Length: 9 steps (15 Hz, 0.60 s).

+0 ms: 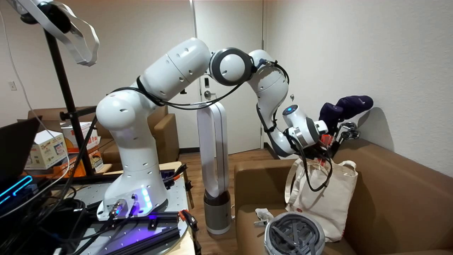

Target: Put the orange box in the back

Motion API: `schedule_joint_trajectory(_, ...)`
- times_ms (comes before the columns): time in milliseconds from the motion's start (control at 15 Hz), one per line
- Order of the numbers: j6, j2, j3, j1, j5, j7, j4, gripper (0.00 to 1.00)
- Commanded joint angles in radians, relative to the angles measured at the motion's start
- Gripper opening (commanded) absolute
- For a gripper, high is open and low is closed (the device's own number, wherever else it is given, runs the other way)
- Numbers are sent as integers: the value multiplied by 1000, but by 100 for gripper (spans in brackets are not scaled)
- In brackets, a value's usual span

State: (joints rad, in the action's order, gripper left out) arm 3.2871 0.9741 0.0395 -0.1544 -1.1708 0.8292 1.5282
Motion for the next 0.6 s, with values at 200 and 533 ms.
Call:
schedule_joint_trajectory(200, 49, 68, -86, 47, 0, 5, -123, 60)
schedule_joint_trajectory(533, 52, 67, -119, 67, -1, 8, -136, 92)
